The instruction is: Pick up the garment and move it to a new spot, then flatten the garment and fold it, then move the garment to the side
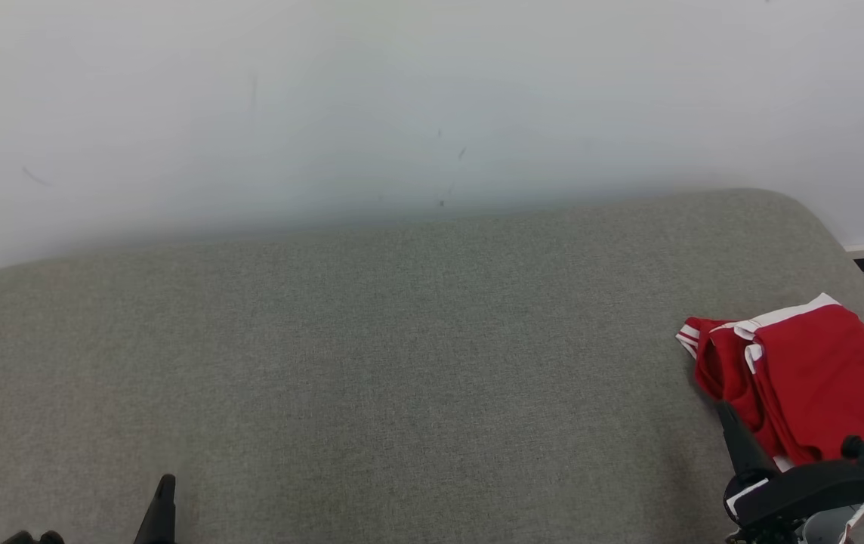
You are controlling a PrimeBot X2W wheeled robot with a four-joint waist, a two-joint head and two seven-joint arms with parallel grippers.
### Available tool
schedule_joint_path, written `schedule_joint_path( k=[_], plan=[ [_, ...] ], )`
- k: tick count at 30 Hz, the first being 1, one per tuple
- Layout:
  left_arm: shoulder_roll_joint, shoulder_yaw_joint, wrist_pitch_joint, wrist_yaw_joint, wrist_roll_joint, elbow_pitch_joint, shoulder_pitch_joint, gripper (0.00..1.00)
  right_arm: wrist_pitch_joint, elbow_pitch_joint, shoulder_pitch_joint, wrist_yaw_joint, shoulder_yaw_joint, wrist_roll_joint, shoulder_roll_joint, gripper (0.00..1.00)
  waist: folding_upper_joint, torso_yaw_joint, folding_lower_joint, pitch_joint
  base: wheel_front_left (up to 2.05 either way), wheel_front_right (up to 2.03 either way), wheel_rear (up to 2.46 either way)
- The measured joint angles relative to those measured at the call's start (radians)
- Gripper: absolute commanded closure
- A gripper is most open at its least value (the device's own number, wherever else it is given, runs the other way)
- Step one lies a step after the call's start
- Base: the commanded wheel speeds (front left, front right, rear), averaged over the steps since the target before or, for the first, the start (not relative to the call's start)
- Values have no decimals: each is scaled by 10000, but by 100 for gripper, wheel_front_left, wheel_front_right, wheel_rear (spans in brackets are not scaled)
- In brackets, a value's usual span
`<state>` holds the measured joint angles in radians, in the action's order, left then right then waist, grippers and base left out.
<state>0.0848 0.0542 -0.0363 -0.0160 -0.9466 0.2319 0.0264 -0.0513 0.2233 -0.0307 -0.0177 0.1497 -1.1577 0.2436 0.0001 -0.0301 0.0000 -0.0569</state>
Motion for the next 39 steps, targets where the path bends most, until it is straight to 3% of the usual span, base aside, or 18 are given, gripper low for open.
schedule_joint_path(
  k=[39],
  plan=[
    [-316,-1097,-571,1051,-4897,456,-786,100,1145,564,-412,1001,-2031,-3444,-1434,100,0,230,0,451,0,0,0]
  ],
)
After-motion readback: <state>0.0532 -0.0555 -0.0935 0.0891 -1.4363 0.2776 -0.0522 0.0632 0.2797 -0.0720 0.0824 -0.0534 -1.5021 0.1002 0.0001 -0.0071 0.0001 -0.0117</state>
